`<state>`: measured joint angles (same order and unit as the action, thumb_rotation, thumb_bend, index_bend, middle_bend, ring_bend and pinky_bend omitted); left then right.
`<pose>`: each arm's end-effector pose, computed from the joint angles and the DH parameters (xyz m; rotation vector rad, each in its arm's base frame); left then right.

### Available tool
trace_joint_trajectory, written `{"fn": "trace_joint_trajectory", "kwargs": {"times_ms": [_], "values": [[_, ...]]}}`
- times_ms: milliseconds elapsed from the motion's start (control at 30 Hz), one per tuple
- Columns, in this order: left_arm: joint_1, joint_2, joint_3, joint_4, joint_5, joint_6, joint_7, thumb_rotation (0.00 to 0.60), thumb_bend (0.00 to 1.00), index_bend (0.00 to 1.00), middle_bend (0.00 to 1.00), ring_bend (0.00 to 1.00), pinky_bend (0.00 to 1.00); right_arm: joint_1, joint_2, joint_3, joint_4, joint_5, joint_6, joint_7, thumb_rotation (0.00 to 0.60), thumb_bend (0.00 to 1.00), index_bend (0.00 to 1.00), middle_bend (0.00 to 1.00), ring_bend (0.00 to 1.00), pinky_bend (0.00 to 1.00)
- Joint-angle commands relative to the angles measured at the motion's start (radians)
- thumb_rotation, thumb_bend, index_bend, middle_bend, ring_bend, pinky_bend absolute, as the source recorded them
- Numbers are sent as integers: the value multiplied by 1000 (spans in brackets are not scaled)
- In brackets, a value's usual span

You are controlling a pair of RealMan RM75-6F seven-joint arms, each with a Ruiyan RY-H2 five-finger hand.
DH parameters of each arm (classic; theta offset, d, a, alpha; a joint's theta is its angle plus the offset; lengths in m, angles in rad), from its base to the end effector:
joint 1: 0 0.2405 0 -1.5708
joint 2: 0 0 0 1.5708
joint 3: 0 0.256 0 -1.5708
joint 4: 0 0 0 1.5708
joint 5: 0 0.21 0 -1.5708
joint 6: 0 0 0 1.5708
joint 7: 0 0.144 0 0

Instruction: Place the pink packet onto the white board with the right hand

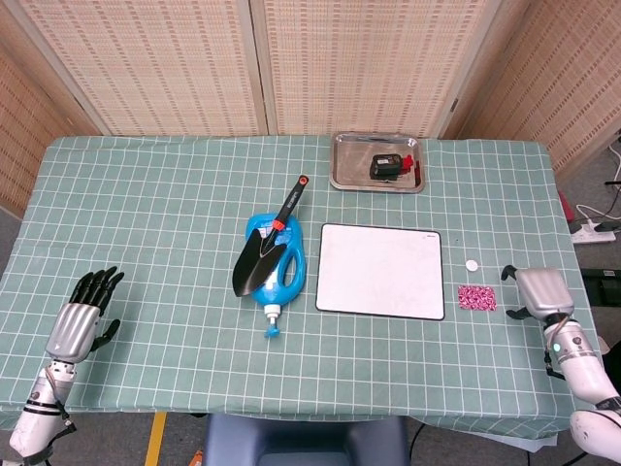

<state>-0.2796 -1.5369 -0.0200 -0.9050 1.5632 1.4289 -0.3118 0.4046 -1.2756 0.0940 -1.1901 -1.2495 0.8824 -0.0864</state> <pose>-0.3489 0.2522 0.0765 -1.5460 -0.8420 -1.0201 -0.3695 -0.2998 0.1123 1.6041 -0.9660 0.4385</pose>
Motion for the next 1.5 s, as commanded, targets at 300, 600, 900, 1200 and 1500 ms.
{"fn": "trace_joint_trajectory", "kwargs": {"times_ms": [300,600,900,1200,1500], "values": [[-3,2,0,-5,1,-1,-3,600,323,0,0,0,0,8,-90,9,79,65,-37,30,600,0,470,1000,994,1000],[-3,2,1,-4,0,-3,-5,600,323,0,0,0,0,16,-81,8,69,54,-29,16,600,0,430,1000,995,1000],[-3,5,1,-6,-2,-6,-17,600,324,0,0,0,0,26,-70,-5,36,75,-65,-19,600,0,231,1000,994,1000],[-6,5,1,-5,-2,-10,-19,600,323,0,0,0,0,26,-48,-13,3,69,-50,-39,600,4,261,1000,994,1000],[-5,4,-1,-5,-4,-8,-14,600,323,0,0,0,0,35,-47,-21,0,84,-66,-69,600,200,249,1000,991,1000]]}}
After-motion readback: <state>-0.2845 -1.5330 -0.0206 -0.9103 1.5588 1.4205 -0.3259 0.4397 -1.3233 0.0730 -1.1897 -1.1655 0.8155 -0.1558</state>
